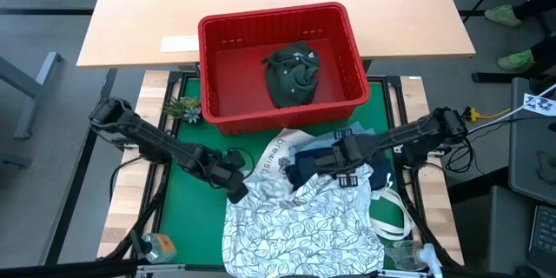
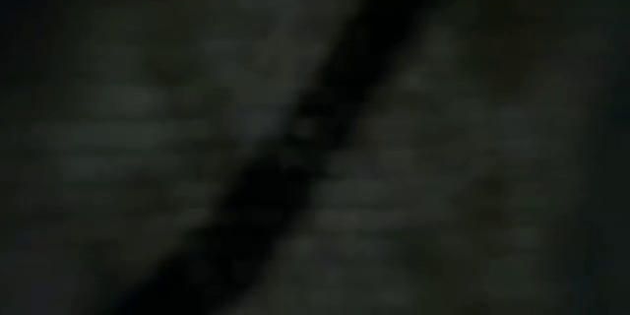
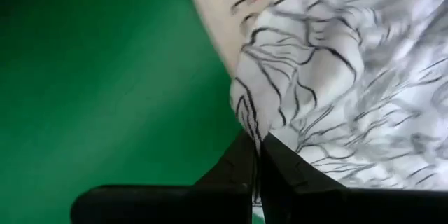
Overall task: Fold laundry
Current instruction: Fold the patterned white shirt
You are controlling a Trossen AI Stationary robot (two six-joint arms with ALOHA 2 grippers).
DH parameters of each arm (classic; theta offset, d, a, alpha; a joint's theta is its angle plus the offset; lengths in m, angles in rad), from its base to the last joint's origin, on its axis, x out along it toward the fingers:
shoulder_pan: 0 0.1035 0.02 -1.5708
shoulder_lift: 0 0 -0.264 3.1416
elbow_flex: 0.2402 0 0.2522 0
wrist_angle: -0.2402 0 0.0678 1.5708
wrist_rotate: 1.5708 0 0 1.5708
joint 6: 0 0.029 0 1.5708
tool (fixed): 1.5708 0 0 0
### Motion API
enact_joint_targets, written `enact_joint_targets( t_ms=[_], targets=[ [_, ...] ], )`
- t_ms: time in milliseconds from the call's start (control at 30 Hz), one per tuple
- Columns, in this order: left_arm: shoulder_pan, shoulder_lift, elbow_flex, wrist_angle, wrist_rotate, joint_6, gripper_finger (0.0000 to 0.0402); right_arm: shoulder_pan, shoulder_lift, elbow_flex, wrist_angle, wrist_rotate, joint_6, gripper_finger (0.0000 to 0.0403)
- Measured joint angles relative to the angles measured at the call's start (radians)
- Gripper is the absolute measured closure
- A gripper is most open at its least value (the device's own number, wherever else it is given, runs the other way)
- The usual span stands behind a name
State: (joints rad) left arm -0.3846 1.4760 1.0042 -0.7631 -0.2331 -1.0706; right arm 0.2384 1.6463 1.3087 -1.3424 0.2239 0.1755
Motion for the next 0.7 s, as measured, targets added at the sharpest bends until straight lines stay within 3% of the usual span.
enact_joint_targets(
  t_ms=[133, 300, 400, 567, 700],
  targets=[
    [-0.03, -0.002, 0.0, -0.083, -0.014, -0.05, 0.0401, -0.045, 0.0, -0.019, 0.036, -0.029, -0.031, 0.024],
    [-0.056, -0.002, 0.0, -0.159, -0.025, -0.085, 0.0401, -0.072, 0.0, -0.019, 0.039, -0.162, -0.054, 0.024],
    [-0.07, -0.002, 0.0, -0.202, -0.039, -0.117, 0.0401, -0.069, 0.0, -0.019, 0.034, -0.168, -0.062, 0.0252],
    [-0.09, -0.002, 0.0, -0.265, -0.04, -0.166, 0.0401, -0.069, 0.0, -0.019, 0.036, -0.19, -0.078, 0.0317],
    [-0.111, -0.002, 0.0, -0.303, -0.041, -0.21, 0.0401, -0.069, 0.0, -0.019, 0.035, -0.134, -0.079, 0.0388]
  ],
)
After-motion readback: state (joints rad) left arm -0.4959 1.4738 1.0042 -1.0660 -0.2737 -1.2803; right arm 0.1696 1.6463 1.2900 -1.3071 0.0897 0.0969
